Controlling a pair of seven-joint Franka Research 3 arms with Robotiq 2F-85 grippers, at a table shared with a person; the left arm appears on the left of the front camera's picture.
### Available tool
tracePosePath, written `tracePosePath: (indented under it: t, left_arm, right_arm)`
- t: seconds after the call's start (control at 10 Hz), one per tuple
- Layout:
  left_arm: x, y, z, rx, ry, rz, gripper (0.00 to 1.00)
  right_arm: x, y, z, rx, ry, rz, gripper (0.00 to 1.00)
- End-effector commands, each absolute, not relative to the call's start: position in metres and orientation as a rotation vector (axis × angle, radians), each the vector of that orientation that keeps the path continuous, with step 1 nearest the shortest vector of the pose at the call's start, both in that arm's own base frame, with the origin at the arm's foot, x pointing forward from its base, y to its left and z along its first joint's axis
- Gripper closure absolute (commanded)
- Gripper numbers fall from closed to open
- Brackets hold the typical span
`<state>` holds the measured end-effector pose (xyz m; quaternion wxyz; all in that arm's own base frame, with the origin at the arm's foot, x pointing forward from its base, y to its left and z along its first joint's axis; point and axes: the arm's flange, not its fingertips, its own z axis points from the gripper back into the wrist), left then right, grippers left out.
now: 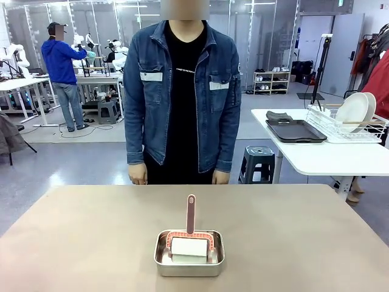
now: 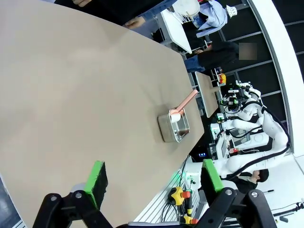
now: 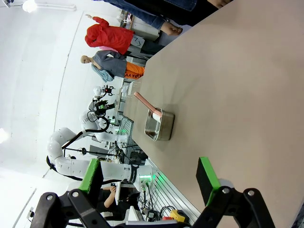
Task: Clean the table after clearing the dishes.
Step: Place the Lint Roller back on top of the Airtight Container.
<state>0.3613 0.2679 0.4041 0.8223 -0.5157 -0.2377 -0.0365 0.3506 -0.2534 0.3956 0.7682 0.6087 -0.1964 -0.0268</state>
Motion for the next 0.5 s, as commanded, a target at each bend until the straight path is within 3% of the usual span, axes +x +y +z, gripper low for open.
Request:
tracePosePath:
  t: [0.0,0.4]
  left_arm:
    - [0.3558,0.2690,0.4031,-1.104,-0.510,-0.090,0.00]
    - [0.3558,0.2690,0.4031,-1.104,-0.510,-0.090,0.00]
  right_arm:
    - [0.3489,-0.2527,0.3975,1.318,-0.432,-0.049,0.00]
    - [0.3489,-0.2527,0.3975,1.318,-0.432,-0.049,0.00]
